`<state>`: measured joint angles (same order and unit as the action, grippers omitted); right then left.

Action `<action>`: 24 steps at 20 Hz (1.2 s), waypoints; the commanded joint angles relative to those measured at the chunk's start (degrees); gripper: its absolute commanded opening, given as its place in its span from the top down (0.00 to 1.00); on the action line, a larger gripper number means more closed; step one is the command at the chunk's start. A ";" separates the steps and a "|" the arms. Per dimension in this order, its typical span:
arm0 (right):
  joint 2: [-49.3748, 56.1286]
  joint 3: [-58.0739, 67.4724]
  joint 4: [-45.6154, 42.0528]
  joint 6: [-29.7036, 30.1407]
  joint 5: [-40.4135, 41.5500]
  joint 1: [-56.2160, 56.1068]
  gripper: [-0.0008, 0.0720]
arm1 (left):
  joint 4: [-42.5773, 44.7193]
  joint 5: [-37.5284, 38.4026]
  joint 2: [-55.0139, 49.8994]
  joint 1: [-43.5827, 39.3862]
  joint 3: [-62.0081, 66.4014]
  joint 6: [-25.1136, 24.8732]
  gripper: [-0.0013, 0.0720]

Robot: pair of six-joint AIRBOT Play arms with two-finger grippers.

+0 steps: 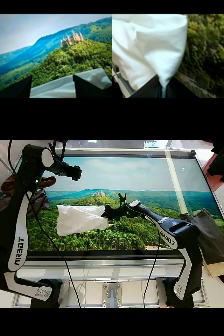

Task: Fold the shirts.

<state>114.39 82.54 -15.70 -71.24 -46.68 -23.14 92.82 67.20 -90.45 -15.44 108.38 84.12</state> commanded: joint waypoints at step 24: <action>-55.52 -2.12 -81.11 -17.16 -46.27 68.19 0.95 | -5.20 2.03 -0.42 0.02 0.07 0.15 0.19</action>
<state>60.14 81.80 -90.08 -90.26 -86.78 35.05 89.36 69.01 -90.87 -15.44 108.38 84.27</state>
